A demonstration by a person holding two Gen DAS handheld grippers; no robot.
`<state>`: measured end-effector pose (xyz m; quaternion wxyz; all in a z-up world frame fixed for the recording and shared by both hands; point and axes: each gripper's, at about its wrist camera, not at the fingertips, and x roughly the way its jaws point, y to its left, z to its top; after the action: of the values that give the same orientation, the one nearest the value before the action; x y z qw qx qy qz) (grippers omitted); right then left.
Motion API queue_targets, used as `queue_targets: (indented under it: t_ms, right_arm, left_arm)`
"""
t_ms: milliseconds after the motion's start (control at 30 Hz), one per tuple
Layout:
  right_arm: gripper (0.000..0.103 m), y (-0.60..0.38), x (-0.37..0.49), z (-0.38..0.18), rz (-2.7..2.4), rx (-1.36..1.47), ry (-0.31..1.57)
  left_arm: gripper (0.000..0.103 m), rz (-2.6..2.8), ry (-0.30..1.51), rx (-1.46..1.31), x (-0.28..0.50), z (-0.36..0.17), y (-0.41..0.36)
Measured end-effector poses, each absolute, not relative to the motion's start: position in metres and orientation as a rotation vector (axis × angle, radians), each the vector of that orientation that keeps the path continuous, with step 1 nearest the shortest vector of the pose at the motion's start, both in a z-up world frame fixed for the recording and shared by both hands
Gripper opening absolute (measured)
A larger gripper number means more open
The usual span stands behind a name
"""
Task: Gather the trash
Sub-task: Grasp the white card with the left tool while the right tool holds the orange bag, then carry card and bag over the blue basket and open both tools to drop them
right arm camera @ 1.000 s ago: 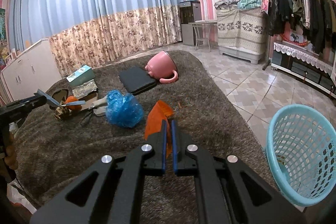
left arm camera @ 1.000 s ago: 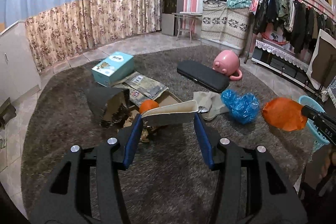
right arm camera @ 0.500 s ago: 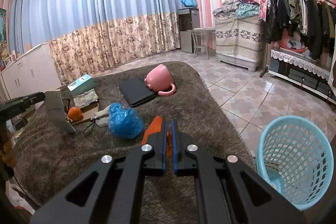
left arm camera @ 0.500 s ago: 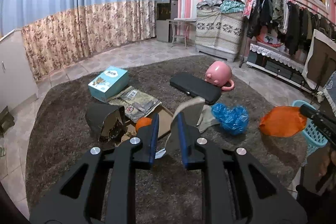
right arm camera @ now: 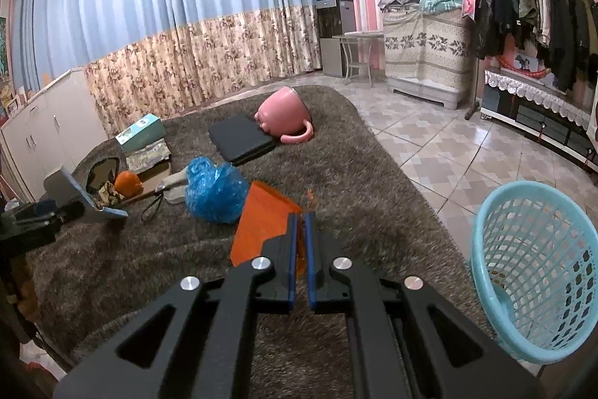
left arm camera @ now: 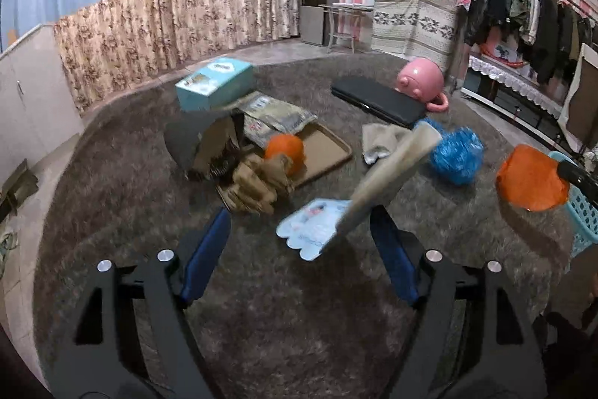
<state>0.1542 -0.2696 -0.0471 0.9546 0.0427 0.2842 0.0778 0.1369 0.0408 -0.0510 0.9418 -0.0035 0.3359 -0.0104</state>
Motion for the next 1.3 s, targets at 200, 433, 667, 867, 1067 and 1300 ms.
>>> queue_targets:
  t_ms: [200, 433, 667, 867, 1067, 1300]
  right_arm:
    - [0.005, -0.272, 0.153, -0.053, 0.151, 0.103, 0.591]
    - [0.005, -0.27, 0.152, -0.047, 0.165, 0.09, 0.579]
    - [0.004, -0.276, 0.145, -0.024, 0.156, 0.085, 0.533]
    - [0.004, -0.303, 0.131, 0.005, 0.082, 0.082, 0.48]
    - [0.004, -0.351, 0.113, 0.024, -0.06, 0.069, 0.459]
    - [0.004, -0.422, 0.087, 0.026, -0.235, 0.12, 0.458]
  left_arm:
    - [0.072, -0.092, 0.613, -0.004, 0.12, -0.052, 0.036]
    - [0.0, -0.187, 0.588, 0.018, 0.122, -0.041, 0.024]
    - [0.0, -0.236, 0.518, 0.048, 0.136, 0.0, 0.001]
    - [0.0, -0.318, 0.46, 0.029, 0.158, 0.041, -0.037]
    - [0.0, -0.45, 0.435, 0.032, 0.174, 0.064, -0.104]
    - [0.0, -0.636, 0.42, 0.083, 0.166, 0.059, -0.205]
